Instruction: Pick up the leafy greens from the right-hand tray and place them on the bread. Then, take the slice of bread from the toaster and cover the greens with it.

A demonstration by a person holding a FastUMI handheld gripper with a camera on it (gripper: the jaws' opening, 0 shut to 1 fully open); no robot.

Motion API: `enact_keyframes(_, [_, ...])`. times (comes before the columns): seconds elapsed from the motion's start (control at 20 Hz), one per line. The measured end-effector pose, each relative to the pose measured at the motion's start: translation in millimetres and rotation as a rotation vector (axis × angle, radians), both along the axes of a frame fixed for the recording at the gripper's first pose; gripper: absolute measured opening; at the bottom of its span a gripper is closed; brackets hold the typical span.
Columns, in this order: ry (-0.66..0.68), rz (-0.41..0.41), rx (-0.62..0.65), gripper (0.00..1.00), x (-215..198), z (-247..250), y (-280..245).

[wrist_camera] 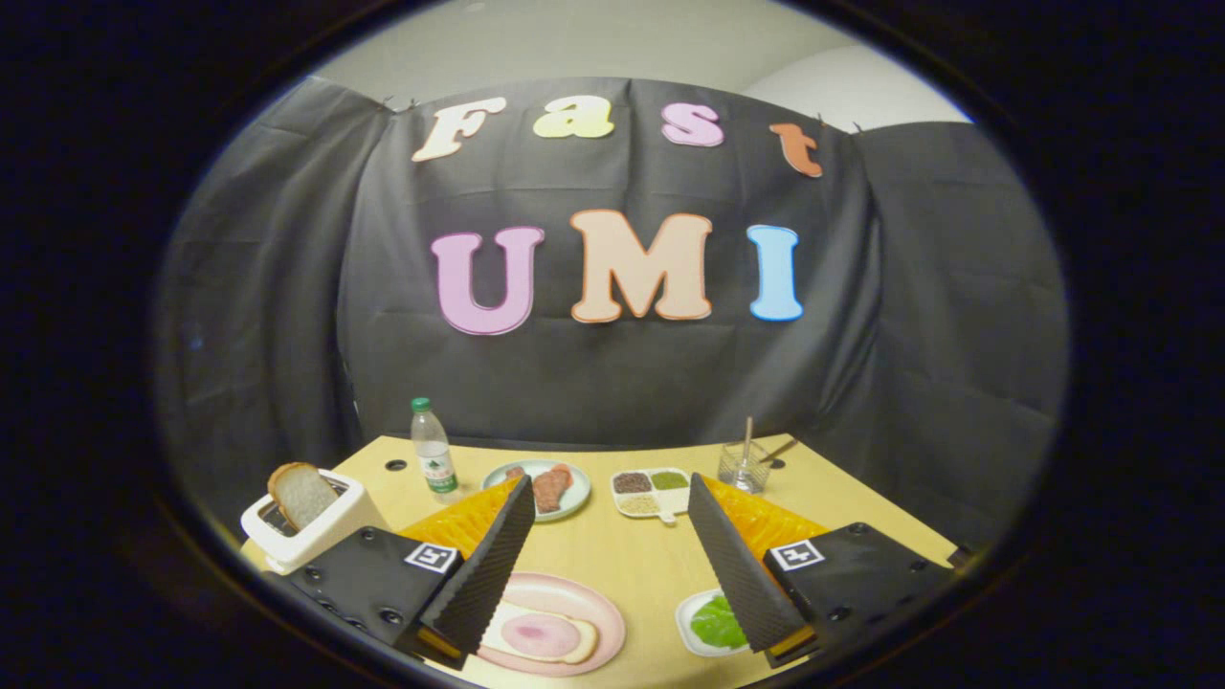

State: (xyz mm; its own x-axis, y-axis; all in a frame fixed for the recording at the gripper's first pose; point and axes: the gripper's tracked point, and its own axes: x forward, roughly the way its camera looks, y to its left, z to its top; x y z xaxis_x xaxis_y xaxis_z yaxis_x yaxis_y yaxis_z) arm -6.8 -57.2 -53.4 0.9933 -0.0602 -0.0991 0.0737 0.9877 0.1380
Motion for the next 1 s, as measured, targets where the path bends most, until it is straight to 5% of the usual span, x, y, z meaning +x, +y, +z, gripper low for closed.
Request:
enact_keyframes(0.45, [0.162,-0.126,0.116,0.99,-16.4,-98.9,-167.9])
enact_keyframes(1.0, [0.446,0.001,0.275,0.99,-2.9,-224.6,-205.8])
